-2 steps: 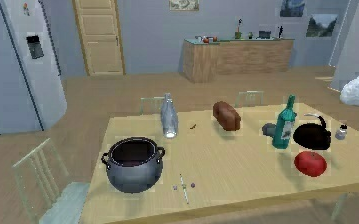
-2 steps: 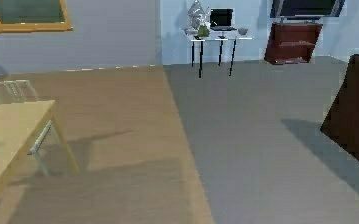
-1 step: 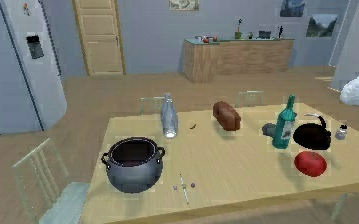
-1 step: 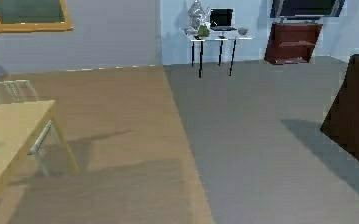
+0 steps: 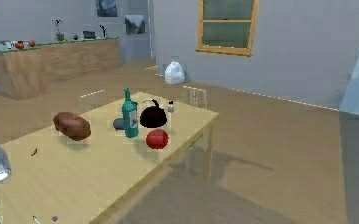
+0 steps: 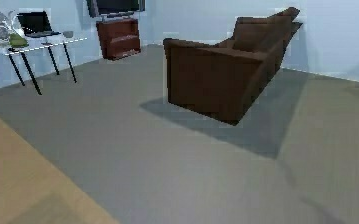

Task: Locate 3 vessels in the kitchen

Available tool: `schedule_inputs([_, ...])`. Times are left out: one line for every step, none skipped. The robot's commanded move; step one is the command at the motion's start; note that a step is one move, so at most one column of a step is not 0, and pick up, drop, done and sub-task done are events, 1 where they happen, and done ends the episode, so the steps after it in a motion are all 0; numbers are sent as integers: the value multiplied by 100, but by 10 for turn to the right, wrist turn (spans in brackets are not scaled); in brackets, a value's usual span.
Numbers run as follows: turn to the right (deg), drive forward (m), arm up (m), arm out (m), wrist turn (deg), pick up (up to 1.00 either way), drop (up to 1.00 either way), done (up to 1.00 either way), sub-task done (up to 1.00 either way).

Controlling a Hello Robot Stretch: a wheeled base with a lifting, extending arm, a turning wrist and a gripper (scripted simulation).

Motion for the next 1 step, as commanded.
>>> schedule_inputs([360,0,0,0,0,0,0,0,0])
